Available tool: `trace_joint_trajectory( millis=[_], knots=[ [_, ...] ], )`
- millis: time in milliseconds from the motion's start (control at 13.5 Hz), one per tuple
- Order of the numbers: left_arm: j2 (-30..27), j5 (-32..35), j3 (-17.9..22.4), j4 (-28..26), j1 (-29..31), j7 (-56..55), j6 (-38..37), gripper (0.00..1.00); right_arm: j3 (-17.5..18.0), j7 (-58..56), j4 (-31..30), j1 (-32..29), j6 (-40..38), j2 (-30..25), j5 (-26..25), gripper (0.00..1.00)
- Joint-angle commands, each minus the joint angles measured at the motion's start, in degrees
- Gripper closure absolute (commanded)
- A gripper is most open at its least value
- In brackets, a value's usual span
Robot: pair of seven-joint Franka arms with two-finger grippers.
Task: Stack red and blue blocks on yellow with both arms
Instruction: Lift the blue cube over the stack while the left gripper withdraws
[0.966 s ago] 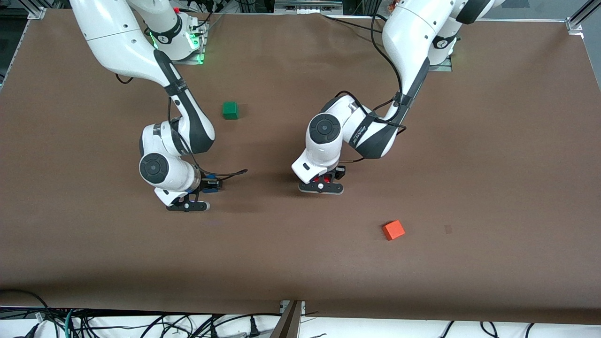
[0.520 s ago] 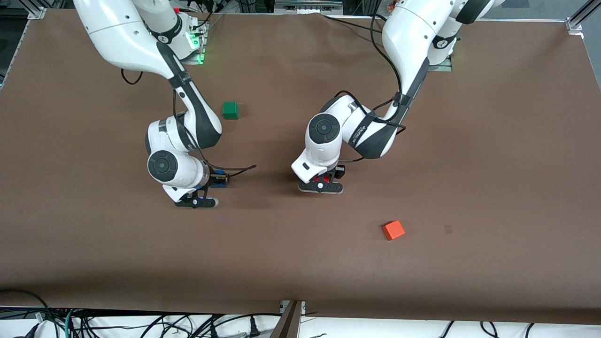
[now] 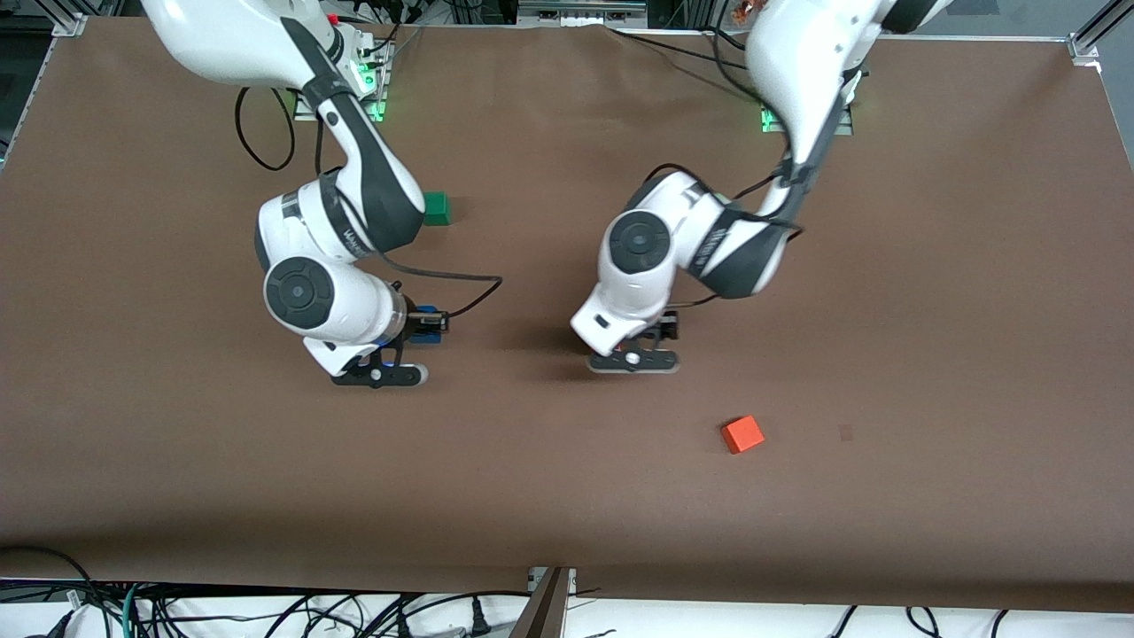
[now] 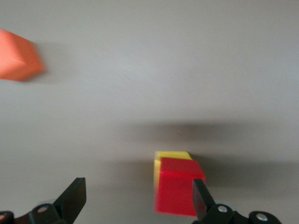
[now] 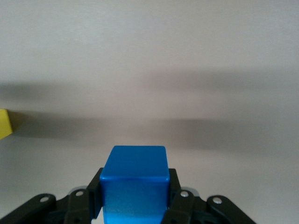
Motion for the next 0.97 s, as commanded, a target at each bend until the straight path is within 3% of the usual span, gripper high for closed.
trace_joint_trajectory(
  millis=[0,372,520,892],
  knots=[
    [-6.4,0.9,-0.7,2.9,7.2,-0.1,-6.7,0.0,-0.1,5.6,4.6,4.7,-0.5,2.3,0.4,0.67],
    [-13.9,0.9,-1.2,3.7,19.6,0.2,-7.9,0.0,-0.2,20.5,17.3,12.6,0.3,9.2,0.3,0.67],
    [-16.8,0.8,-1.2,3.4,23.3,2.3,-9.1,0.0,-0.4,25.8,19.8,15.9,4.1,11.7,0.2,0.67],
    [-20.4,-1.7,-0.5,3.4,27.8,16.2,-23.7,0.0,-2.1,35.5,22.2,22.9,11.2,16.6,-1.8,0.67]
  ],
)
